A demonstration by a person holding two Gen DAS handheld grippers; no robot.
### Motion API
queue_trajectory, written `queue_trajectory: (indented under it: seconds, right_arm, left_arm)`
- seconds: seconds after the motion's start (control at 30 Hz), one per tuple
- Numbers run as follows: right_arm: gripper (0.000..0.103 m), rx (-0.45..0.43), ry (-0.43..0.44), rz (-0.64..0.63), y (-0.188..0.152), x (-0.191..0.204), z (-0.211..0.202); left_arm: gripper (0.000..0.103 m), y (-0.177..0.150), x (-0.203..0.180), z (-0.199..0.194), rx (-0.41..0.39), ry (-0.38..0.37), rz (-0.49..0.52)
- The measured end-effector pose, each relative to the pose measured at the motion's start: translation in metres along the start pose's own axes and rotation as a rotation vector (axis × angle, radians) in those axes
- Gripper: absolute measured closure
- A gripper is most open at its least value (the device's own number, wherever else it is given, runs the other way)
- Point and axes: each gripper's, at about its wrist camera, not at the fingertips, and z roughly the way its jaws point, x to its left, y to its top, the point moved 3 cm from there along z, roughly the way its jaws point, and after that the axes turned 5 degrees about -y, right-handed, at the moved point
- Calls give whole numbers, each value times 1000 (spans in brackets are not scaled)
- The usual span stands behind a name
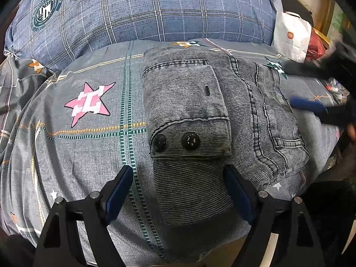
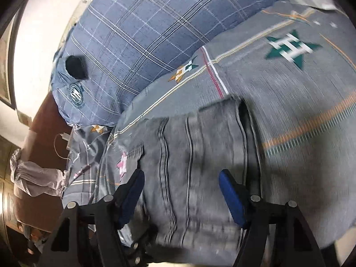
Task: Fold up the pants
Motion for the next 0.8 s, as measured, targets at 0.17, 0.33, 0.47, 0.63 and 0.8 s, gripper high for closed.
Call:
queue_trajectory:
  seconds: [0.17,0.33,0.47,0.63,0.8]
  right_arm:
    - [23,57,-106,3,-29,-29,19]
    - [23,-39,-51,-13,-18,-15,-18]
    - [23,-150,-84,-33,-25,-23,-44]
    - [23,-138,-37,72,-37,-57,-37]
    - [23,-134,56,67,-39,-65,-36]
  left_arm:
    - [18,1,0,1,7,-3,-7]
    - [18,5,9,-13,-8,-75,-60]
    - [18,7,31,-31,-82,-73,-105]
    - [18,4,65,-27,-61,-83,-234]
    - [18,0,71,-20,-41,-76,-246]
